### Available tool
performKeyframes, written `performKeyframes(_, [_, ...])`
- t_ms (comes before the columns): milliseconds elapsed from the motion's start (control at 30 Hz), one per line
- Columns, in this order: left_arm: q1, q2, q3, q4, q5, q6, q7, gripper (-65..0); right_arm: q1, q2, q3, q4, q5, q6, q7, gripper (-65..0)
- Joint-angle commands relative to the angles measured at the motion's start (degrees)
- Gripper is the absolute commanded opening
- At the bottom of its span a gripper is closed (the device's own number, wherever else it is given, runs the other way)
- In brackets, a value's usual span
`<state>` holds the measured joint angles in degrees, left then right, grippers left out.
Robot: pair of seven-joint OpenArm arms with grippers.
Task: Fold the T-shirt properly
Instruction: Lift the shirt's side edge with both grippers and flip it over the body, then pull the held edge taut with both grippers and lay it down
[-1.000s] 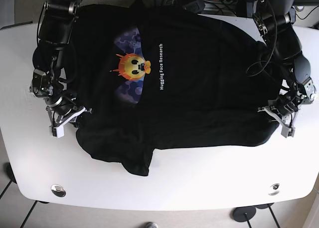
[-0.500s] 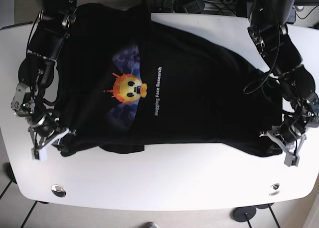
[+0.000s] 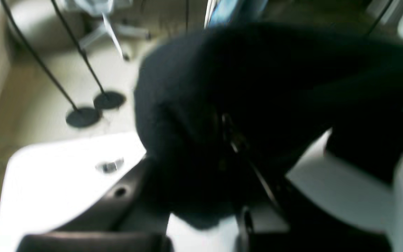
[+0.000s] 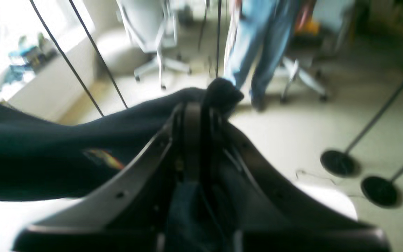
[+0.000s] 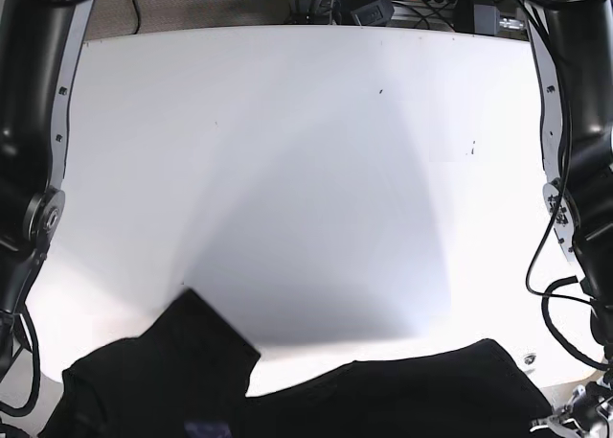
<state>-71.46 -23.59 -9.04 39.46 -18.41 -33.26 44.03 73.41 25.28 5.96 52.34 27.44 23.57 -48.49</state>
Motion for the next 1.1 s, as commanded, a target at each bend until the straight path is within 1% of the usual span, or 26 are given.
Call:
performKeyframes(33, [-3.5,-0.6,-0.3,1.3,-1.3,-0.2,-1.3,-65.0,1.4,0.3,0.4,0.4,0.2,-0.14,-1.0,-63.4])
performKeyframes(67, [-3.5,-2.1,-0.6,1.3,-1.4,-0.2,-1.3,-65.0,1.4,1.2,0.7,0.4,0.3,-0.14,-1.8,-63.4])
performKeyframes(100, [-3.5,-2.6,-1.5,1.5,-1.4,-0.2,-1.3,-65.0,-0.6,1.6,1.9,1.0,1.0,-0.14,-1.9,-63.4])
performKeyframes(167, [-1.5,-2.9,-4.8,5.2,-1.4,-0.5,-1.2,-65.0,-7.8,1.9,5.0,5.7,4.3,-0.50,-2.2,-63.4])
performKeyframes(233, [6.6,-3.0,-8.1,11.0,-1.4,-2.2,-1.1,-65.0,-16.6,3.3,7.6,12.3,6.5,-0.67,-4.2,-63.4])
performKeyframes(333, [19.0,-3.0,-11.4,19.3,-1.3,-4.5,-1.1,-65.0,-30.5,3.3,11.9,19.9,9.3,-0.76,-5.2,-63.4])
performKeyframes(400, [28.5,-3.0,-14.4,25.3,-1.3,-6.1,-0.1,-65.0,-40.1,1.8,15.4,24.5,11.5,-0.76,-5.2,-63.4])
performKeyframes(433, [35.1,-2.6,-17.7,28.6,-1.3,-6.7,0.7,-65.0,-47.1,0.5,17.7,26.8,11.9,-0.58,-5.0,-63.4])
performKeyframes(467, [39.3,-2.2,-19.4,30.4,-1.3,-6.7,0.8,-65.0,-50.9,-0.3,18.9,28.0,11.7,-0.32,-4.7,-63.4])
performKeyframes(533, [46.9,0.2,-21.9,33.9,-1.3,-6.7,0.9,-65.0,-57.9,-1.8,19.8,30.6,12.1,-0.23,-3.9,-63.4])
performKeyframes(600, [54.7,0.9,-24.4,37.9,-1.3,-6.7,0.9,-65.0,-64.5,-2.3,19.8,33.8,12.3,-0.23,-3.8,-63.4])
performKeyframes(633, [59.5,2.5,-25.6,40.6,-1.3,-6.7,0.9,-65.0,-68.3,-2.6,20.1,35.8,12.3,-0.23,-3.8,-63.4])
performKeyframes(733, [67.6,5.5,-27.8,46.1,-1.3,-6.7,0.9,-65.0,-76.3,-6.0,24.9,40.8,12.3,-0.23,-4.2,-63.3])
performKeyframes(767, [69.7,6.1,-28.2,47.4,-1.3,-6.7,0.9,-65.0,-78.3,-6.5,25.6,42.5,12.3,-0.23,-4.7,-63.3])
performKeyframes(867, [74.3,7.6,-29.3,51.0,-1.3,-6.7,1.0,-65.0,-83.5,-6.9,26.3,46.2,12.3,-0.14,-5.5,-63.3])
performKeyframes(900, [75.5,7.7,-29.7,51.7,-1.3,-6.7,1.0,-65.0,-84.8,-7.5,26.3,46.7,12.3,-0.14,-5.5,-63.3])
performKeyframes(967, [77.6,7.7,-30.2,52.1,-1.3,-6.7,1.0,-65.0,-86.5,-8.4,26.4,47.0,12.3,-0.14,-5.5,-63.1])
performKeyframes(1100, [80.8,7.5,-30.2,52.3,-1.4,-6.7,1.0,-65.0,-89.0,-8.7,26.4,46.5,11.8,-0.14,-5.2,-63.1])
